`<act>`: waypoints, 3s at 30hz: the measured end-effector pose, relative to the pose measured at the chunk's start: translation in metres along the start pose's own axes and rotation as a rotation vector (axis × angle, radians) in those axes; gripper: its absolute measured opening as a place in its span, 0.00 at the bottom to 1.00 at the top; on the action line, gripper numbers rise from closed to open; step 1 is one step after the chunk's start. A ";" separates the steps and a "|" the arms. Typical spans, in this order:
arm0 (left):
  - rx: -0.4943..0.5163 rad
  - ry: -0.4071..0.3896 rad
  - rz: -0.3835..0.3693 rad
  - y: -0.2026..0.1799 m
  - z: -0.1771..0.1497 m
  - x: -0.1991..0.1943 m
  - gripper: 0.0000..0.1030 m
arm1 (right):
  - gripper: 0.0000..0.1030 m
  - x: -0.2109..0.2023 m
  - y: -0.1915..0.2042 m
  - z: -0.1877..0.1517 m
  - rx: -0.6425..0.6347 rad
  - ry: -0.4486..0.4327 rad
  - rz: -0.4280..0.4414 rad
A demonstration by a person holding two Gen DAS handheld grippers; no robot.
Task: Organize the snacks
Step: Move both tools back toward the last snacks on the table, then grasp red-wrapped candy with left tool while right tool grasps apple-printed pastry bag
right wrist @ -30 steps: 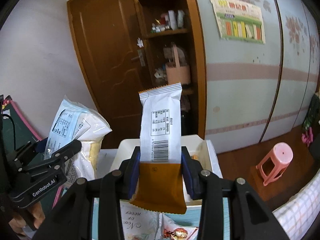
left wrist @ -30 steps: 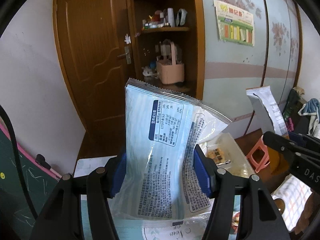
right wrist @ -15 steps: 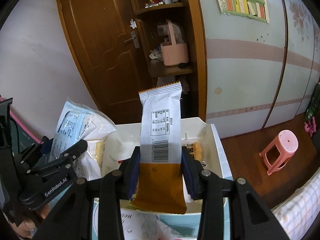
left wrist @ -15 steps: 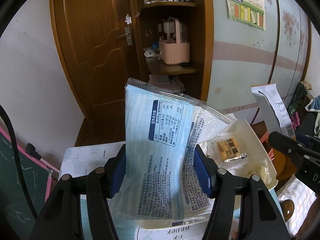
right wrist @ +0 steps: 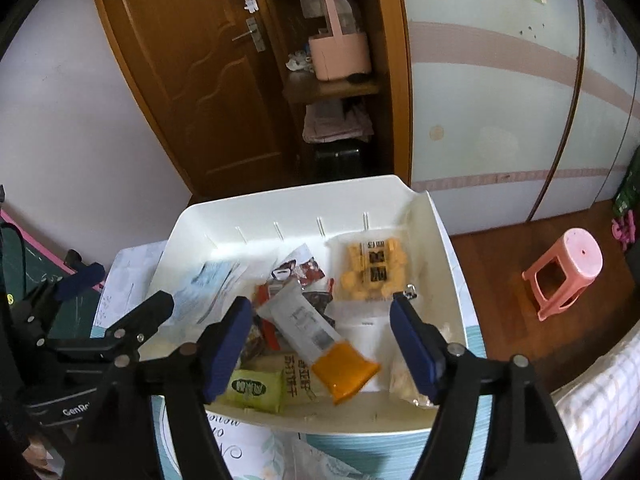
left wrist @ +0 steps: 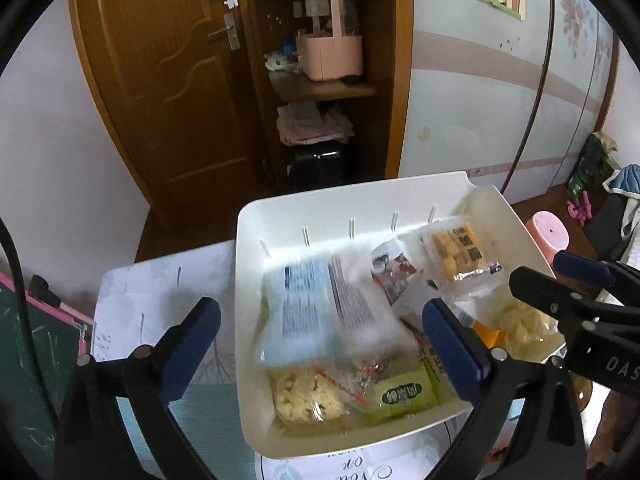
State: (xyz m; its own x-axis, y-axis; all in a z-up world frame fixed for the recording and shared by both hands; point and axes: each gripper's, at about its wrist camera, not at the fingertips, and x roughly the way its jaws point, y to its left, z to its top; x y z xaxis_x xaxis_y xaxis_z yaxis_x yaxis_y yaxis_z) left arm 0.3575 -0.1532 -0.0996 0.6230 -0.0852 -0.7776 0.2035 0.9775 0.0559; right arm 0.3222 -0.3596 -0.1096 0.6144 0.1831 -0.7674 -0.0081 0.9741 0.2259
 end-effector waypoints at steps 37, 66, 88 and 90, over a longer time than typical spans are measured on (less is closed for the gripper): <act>0.003 -0.105 -0.127 -0.005 -0.094 -0.166 0.98 | 0.78 -0.123 -0.005 -0.102 -0.065 -0.079 0.009; -0.068 0.221 -0.143 -0.051 -0.225 -0.007 0.90 | 0.86 0.008 -0.028 -0.175 0.022 0.077 0.050; -0.064 0.184 -0.087 -0.056 -0.237 -0.016 0.44 | 0.46 0.003 -0.021 -0.200 0.086 -0.010 0.098; -0.068 0.191 -0.092 -0.054 -0.235 -0.017 0.44 | 0.45 0.001 -0.018 -0.203 0.088 -0.008 0.099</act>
State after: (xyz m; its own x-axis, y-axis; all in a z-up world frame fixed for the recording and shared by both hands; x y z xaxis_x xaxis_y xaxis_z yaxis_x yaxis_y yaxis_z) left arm 0.1583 -0.1587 -0.2362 0.4486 -0.1431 -0.8822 0.1977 0.9785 -0.0582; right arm 0.1627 -0.3504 -0.2359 0.6206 0.2762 -0.7339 -0.0003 0.9360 0.3520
